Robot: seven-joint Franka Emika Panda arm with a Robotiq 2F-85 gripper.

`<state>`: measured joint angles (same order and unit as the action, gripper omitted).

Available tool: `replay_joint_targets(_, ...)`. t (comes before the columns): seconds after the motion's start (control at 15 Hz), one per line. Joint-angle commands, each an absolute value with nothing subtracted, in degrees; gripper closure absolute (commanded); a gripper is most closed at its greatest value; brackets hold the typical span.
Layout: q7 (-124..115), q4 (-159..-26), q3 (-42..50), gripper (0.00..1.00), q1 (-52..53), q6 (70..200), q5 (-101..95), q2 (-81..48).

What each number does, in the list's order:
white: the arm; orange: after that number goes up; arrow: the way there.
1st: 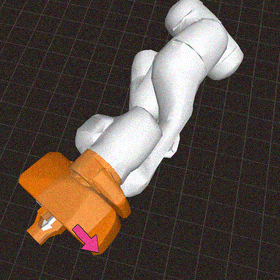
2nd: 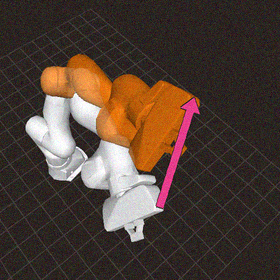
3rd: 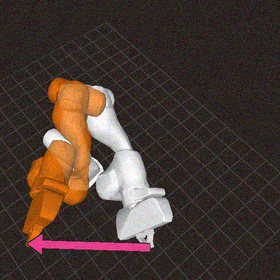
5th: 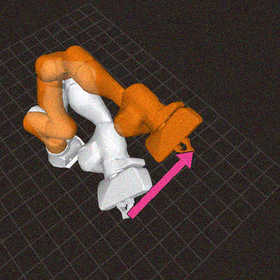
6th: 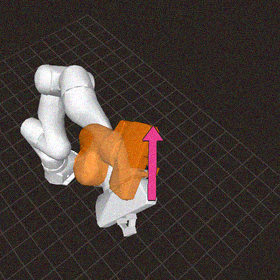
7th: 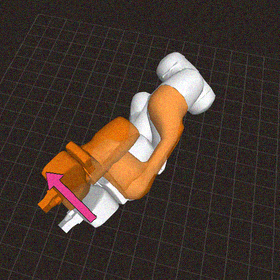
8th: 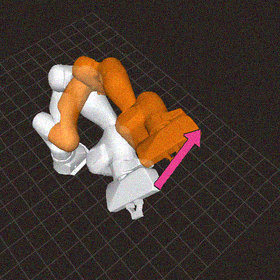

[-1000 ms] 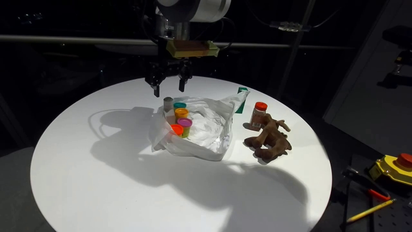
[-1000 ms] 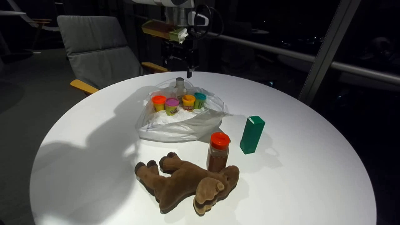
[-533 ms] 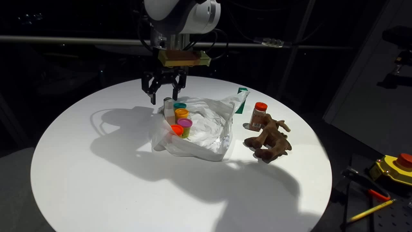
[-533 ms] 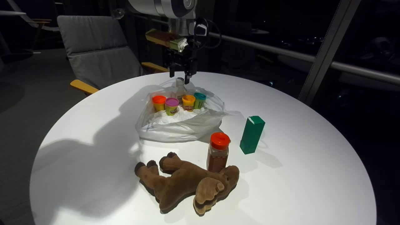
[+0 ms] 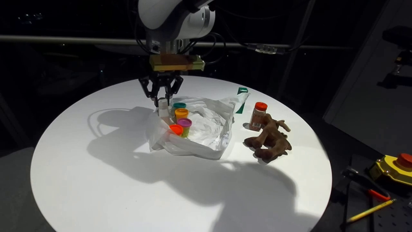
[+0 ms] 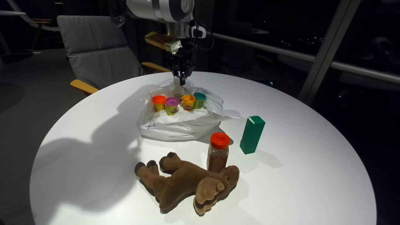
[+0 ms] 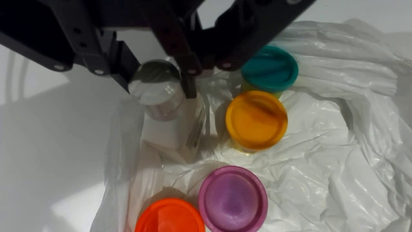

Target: Remove the objects from the plastic and put them on the table

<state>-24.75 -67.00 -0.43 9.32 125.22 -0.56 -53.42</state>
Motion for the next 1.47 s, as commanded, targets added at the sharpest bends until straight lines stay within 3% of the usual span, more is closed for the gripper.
replay_joint_targets(0.0,-28.6,-65.8,1.7,0.88,11.0,125.9,0.0,-53.5)
replay_joint_targets(0.8,-36.5,-73.4,6.2,0.88,14.3,121.9,-2.9,-41.2)
replay_joint_targets(1.4,-30.9,-70.0,1.0,0.88,15.0,108.0,-2.4,-38.9)
